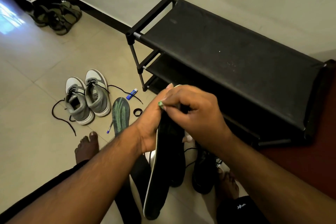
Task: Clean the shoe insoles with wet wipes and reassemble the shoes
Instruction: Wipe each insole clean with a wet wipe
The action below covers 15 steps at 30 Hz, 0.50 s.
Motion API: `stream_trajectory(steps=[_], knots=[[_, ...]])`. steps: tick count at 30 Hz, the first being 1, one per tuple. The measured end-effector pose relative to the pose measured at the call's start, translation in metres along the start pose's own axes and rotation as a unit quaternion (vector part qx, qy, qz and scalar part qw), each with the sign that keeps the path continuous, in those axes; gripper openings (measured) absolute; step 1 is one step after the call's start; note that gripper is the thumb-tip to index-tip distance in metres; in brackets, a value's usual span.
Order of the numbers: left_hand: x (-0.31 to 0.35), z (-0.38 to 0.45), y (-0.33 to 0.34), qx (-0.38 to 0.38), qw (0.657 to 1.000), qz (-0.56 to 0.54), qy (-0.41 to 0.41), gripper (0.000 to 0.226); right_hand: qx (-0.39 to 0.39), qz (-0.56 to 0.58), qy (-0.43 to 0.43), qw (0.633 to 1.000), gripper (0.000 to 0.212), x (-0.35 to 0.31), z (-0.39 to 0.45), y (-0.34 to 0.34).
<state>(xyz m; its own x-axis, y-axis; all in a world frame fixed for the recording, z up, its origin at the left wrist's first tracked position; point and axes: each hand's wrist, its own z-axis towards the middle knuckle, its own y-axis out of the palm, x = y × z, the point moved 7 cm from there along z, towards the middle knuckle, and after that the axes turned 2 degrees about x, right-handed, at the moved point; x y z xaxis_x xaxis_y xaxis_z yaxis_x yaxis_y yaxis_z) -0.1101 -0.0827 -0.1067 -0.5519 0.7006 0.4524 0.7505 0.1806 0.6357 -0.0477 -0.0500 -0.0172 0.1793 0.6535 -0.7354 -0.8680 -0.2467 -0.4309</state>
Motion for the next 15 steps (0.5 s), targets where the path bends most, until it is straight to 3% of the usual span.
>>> stream_trajectory(steps=[4,9,15], knots=[[0.004,-0.002,-0.01,0.013,0.999,-0.028,-0.027,0.068,-0.045,-0.003,-0.014,0.999,0.009,-0.004,-0.006,0.015],[0.023,-0.002,-0.017,0.053,0.996,-0.062,0.044,0.068,-0.131,0.02,-0.034,0.991,0.007,-0.009,-0.015,0.031],[0.02,0.002,-0.013,0.045,0.992,-0.088,0.079,0.06,-0.056,-0.009,0.001,0.998,0.006,0.001,-0.011,0.018]])
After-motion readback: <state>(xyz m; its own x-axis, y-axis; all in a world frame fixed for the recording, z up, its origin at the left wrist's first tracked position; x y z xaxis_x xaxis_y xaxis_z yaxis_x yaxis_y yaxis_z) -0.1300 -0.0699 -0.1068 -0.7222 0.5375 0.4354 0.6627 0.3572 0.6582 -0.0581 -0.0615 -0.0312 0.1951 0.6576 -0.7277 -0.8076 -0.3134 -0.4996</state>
